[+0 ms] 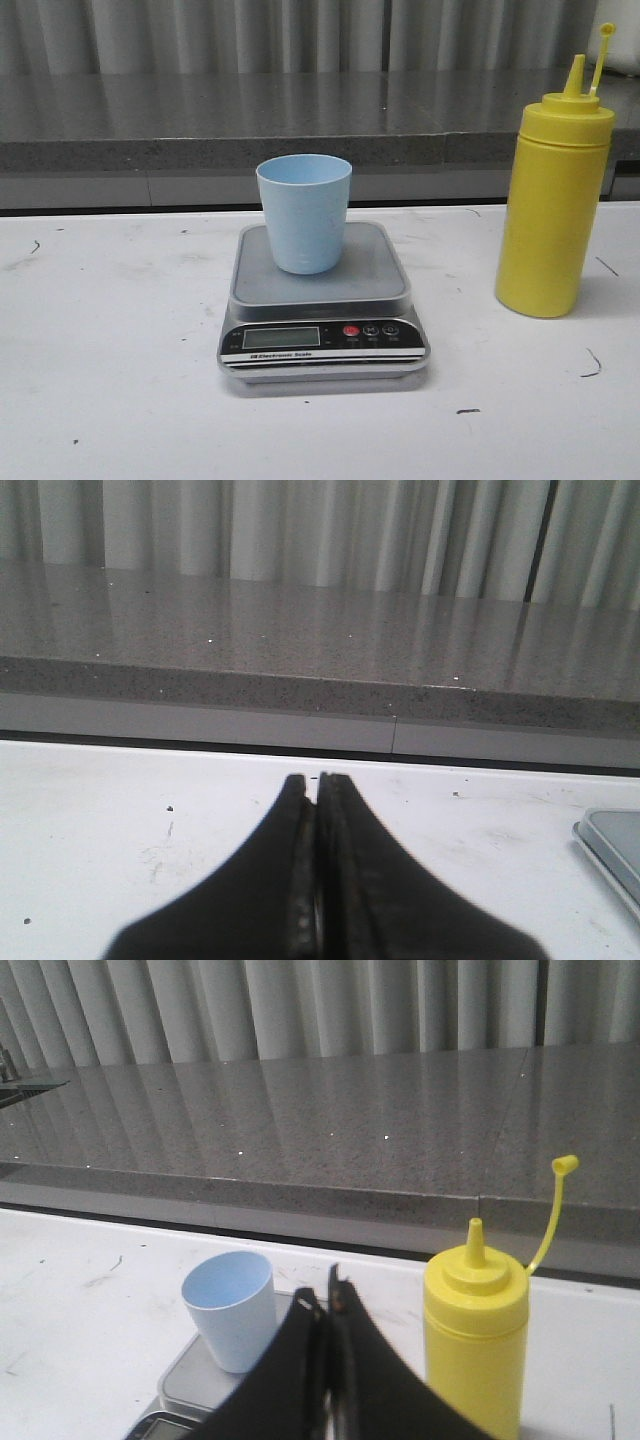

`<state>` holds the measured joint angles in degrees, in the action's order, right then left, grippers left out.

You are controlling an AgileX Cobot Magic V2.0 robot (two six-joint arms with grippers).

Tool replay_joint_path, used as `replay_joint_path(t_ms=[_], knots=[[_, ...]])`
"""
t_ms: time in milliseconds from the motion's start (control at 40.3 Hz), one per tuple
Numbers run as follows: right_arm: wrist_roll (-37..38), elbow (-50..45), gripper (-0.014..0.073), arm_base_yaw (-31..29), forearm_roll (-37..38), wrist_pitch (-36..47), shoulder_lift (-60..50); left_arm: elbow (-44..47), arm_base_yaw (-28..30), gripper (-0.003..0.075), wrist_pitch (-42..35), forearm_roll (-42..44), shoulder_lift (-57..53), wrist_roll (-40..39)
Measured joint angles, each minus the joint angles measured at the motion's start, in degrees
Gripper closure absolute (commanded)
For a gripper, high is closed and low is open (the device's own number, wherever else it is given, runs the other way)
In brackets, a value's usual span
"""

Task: Pour seasoning into cup on scale with both arms

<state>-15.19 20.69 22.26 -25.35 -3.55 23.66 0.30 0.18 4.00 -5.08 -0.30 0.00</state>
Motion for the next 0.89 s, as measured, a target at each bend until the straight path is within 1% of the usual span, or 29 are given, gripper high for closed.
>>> replay_joint_path(t_ms=[74,174,273,347,471,546,695,893], knots=[[1.31,-0.23,0.0664,0.00,5.21,0.24,-0.51,0.00,0.00,0.0740,0.00,0.00,0.00,0.00],[6.98,-1.91,0.0664,-1.14,14.12,0.50,-2.66,0.00,0.00,0.0740,0.00,0.00,0.00,0.00],[14.62,-5.80,0.0664,-5.23,21.88,1.43,-6.37,0.00,0.00,0.0740,0.00,0.00,0.00,0.00],[18.69,-9.53,0.0664,-9.76,24.91,1.85,-9.41,0.00,0.00,0.0740,0.00,0.00,0.00,0.00],[21.69,-16.40,0.0664,-17.06,26.49,1.73,-14.81,0.00,0.00,0.0740,0.00,0.00,0.00,0.00],[22.08,-19.75,0.0664,-19.19,26.65,1.62,-17.33,0.00,0.00,0.0740,0.00,0.00,0.00,0.00],[22.22,-22.21,0.0664,-19.99,26.74,-0.45,-21.76,0.00,0.00,0.0740,0.00,0.00,0.00,0.00],[22.34,-22.31,0.0664,-19.99,26.74,-8.40,-24.16,0.00,0.00,0.0740,-0.10,0.00,0.00,0.00]])
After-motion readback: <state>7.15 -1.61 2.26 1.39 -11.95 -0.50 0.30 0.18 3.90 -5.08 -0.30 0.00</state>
